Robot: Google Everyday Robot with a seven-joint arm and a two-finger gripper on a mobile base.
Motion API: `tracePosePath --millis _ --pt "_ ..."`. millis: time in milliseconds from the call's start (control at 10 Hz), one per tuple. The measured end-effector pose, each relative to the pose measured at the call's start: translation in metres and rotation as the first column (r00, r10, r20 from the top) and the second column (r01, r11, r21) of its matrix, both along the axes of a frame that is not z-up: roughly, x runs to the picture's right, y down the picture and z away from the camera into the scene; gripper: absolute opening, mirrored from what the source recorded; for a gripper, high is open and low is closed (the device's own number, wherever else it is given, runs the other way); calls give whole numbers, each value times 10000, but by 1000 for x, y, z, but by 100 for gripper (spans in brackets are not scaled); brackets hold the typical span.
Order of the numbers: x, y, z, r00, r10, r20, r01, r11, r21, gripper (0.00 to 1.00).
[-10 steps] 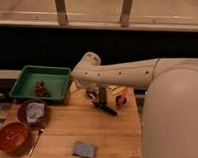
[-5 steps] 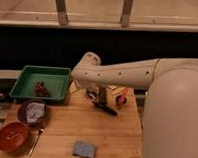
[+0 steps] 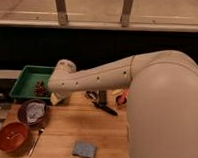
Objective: Wipe tray with towel
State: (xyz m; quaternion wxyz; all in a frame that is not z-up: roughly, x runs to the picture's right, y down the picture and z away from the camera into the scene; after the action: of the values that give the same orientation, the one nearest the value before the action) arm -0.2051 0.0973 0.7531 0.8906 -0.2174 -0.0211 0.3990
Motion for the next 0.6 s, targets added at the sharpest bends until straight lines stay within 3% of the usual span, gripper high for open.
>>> tracePosePath --millis 300,500,600 --pt "-58 38 -30 9895 -1114 917 1103 9938 172 70" --pt "-103 58 -51 9746 -1579 1588 1535 9874 396 70" --pt "-139 68 -64 9624 -1838 2002 1751 9827 606 70"
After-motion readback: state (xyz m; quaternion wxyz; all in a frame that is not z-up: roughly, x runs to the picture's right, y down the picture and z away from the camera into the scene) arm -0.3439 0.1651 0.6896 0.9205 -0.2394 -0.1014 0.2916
